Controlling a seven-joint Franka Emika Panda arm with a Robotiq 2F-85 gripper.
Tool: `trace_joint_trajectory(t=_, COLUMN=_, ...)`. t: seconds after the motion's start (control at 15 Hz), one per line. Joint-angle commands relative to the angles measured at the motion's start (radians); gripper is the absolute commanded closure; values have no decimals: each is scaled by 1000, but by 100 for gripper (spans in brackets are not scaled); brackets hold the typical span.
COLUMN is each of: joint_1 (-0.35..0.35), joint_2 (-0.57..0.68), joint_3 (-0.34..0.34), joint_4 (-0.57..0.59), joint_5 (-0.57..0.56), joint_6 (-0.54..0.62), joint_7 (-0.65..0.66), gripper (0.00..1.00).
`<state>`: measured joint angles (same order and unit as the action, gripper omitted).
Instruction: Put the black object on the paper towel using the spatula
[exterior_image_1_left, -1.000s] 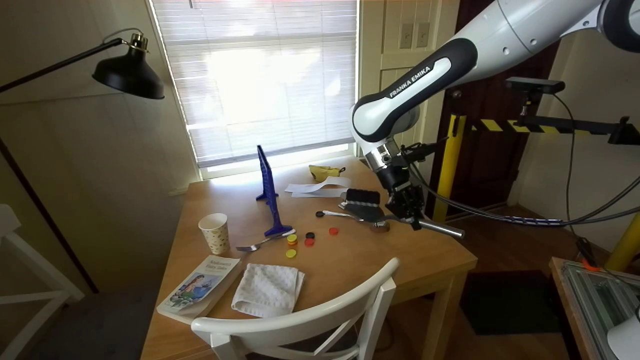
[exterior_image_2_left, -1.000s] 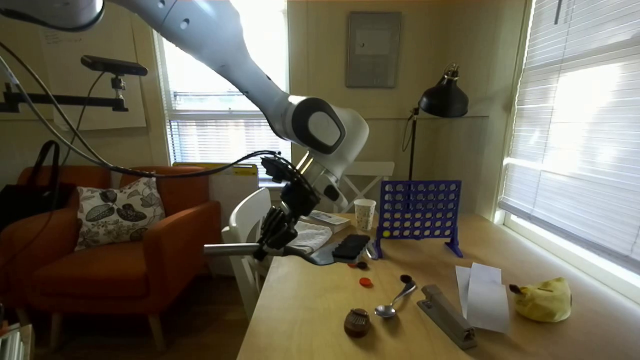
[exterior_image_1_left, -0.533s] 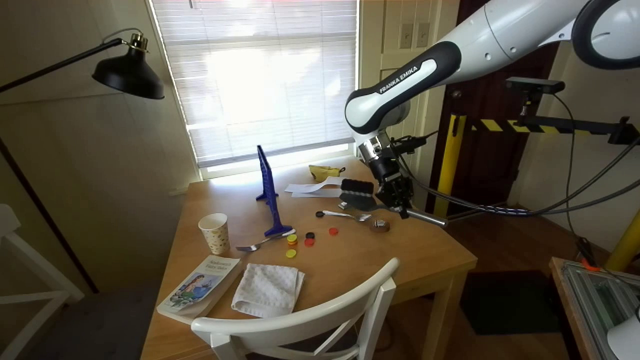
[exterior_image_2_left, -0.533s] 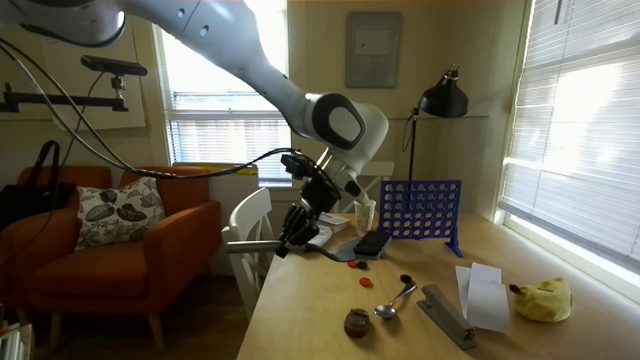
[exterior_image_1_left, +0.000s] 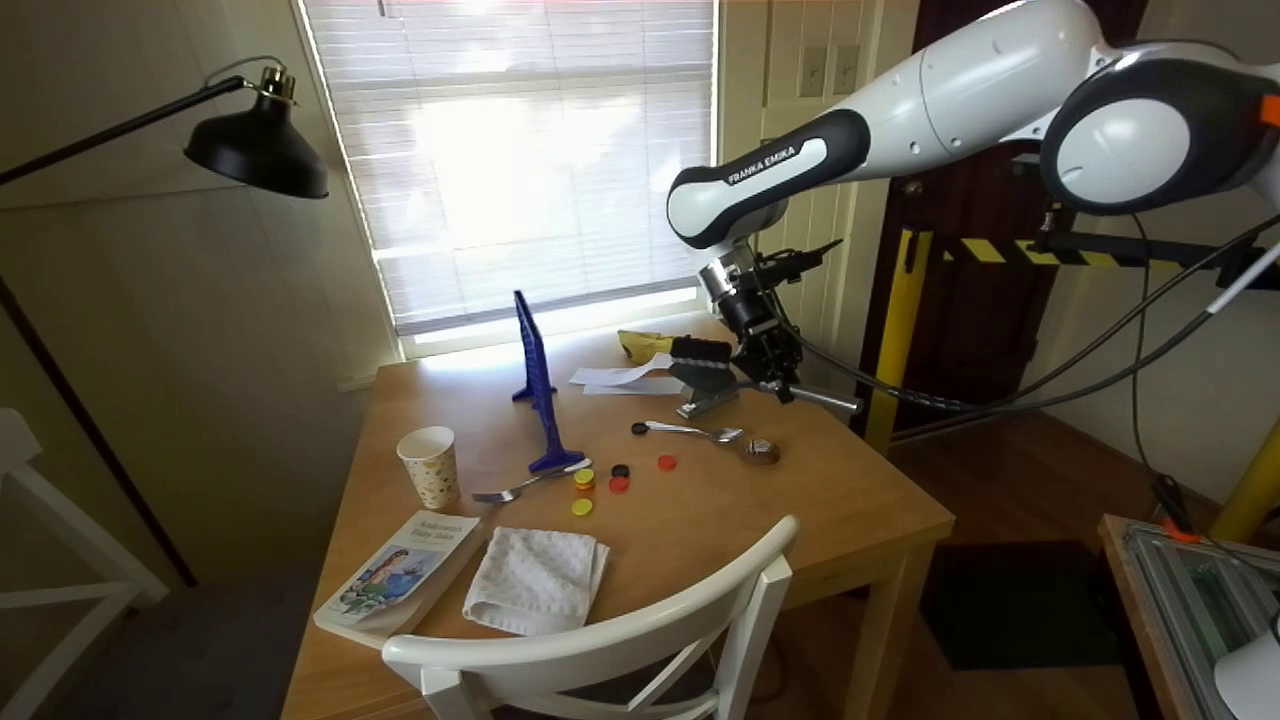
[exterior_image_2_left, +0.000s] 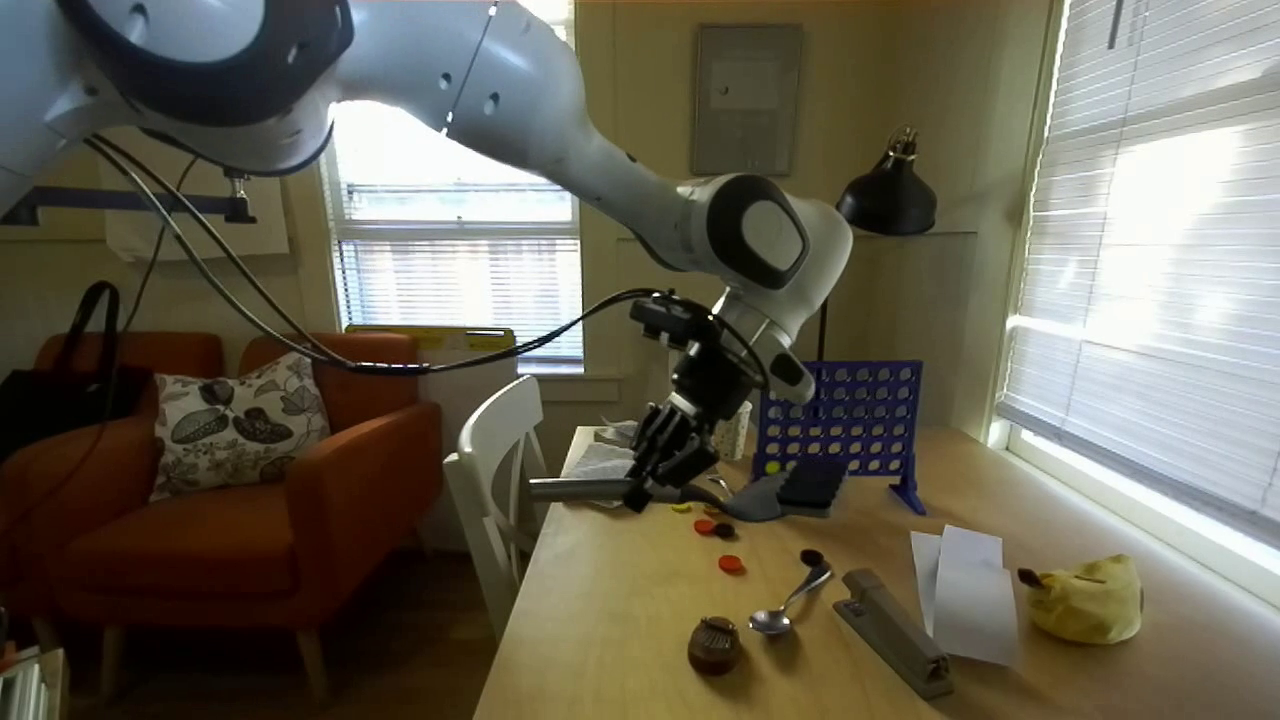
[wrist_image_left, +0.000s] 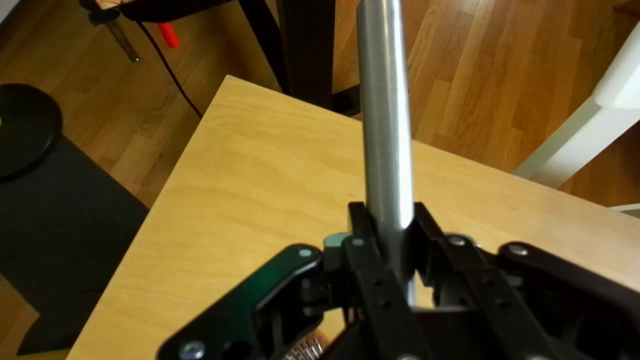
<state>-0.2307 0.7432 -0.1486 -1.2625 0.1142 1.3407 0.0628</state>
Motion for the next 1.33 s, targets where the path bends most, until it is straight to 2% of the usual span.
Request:
trace_joint_trajectory(t=0.0, joint_1=-11, joint_2=19, joint_3=7, joint_4=25, joint_5=-4, joint_6=-4, joint_7=1, gripper=77)
trace_joint_trajectory(t=0.27, joint_1=-10, joint_2=20, joint_3=8, joint_4=19, joint_5=-4, joint_6=-3, joint_7=1, gripper=77)
trace_joint_trajectory(t=0.33, joint_1=-17, joint_2=23, joint_3=13, joint_4=24, joint_5=-4, joint_6=-22, joint_7=-27, gripper=94)
trace_joint_trajectory(t=0.4, joint_1=-24, joint_2=49, joint_3=13, joint_4=65, joint_5=-9, joint_6=-45, joint_7=-38, gripper=94)
trace_joint_trajectory(t=0.87, joint_1=-80, joint_2=210, joint_3=9, joint_4=302, joint_5=-14, joint_6=41, joint_7=-75, gripper=94)
trace_joint_trajectory(t=1.27, joint_1=-106, joint_2=355, joint_3=9, joint_4=531, joint_5=-9, joint_6=-15, joint_7=-118, gripper=94)
